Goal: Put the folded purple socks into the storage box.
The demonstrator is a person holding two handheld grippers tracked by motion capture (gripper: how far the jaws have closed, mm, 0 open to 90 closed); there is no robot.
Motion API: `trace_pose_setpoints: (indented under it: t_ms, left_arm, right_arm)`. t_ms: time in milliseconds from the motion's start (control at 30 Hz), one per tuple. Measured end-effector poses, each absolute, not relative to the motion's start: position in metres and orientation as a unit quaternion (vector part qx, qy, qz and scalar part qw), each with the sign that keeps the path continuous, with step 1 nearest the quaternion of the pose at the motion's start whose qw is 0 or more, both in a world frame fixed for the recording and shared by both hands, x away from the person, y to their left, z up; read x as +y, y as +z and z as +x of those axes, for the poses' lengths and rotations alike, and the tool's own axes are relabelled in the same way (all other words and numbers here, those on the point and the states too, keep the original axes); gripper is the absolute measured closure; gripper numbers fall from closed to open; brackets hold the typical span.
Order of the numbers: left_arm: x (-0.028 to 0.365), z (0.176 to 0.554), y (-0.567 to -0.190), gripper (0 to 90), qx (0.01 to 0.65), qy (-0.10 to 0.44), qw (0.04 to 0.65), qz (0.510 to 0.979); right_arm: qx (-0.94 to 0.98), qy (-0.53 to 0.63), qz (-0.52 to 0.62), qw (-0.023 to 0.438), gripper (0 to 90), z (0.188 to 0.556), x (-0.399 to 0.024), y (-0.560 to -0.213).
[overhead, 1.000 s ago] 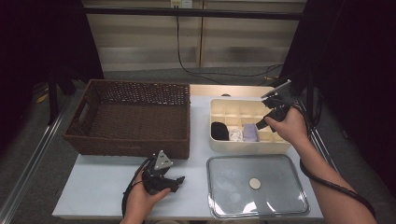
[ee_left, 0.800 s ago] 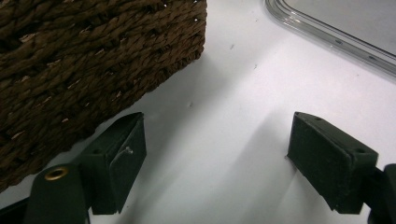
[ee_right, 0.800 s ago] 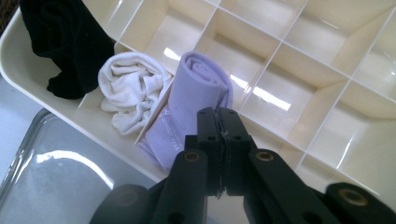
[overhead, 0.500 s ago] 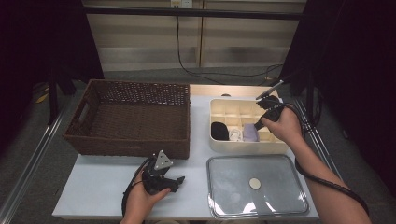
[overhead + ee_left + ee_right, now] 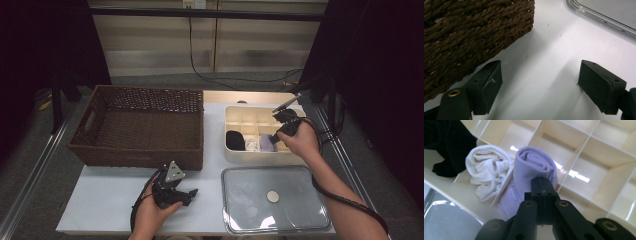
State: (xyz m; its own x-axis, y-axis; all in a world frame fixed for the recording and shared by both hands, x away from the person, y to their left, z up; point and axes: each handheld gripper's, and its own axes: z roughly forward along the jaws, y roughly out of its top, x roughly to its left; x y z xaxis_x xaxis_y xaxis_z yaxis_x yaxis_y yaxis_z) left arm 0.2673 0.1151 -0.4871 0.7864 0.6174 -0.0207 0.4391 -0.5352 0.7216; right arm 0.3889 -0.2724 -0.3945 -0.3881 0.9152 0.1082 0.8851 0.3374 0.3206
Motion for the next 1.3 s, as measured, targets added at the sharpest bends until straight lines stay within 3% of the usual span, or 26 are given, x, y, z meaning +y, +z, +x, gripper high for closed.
trace_pose_setpoints:
  t_ms: [767,1300]
  left_arm:
    - [0.115,0.267,-0.487,18.9,0.304,0.120,0.375,0.868]
    - [0.115,0.267,-0.487,18.8,0.304,0.119,0.374,0.868]
  right_arm:
    - [0.836,0.145,0.529,0.007,90.0,0.385,-0.256,-0.429]
    - [0.839,0.156,0.521,0.019,86.7,0.379,-0.260,-0.415]
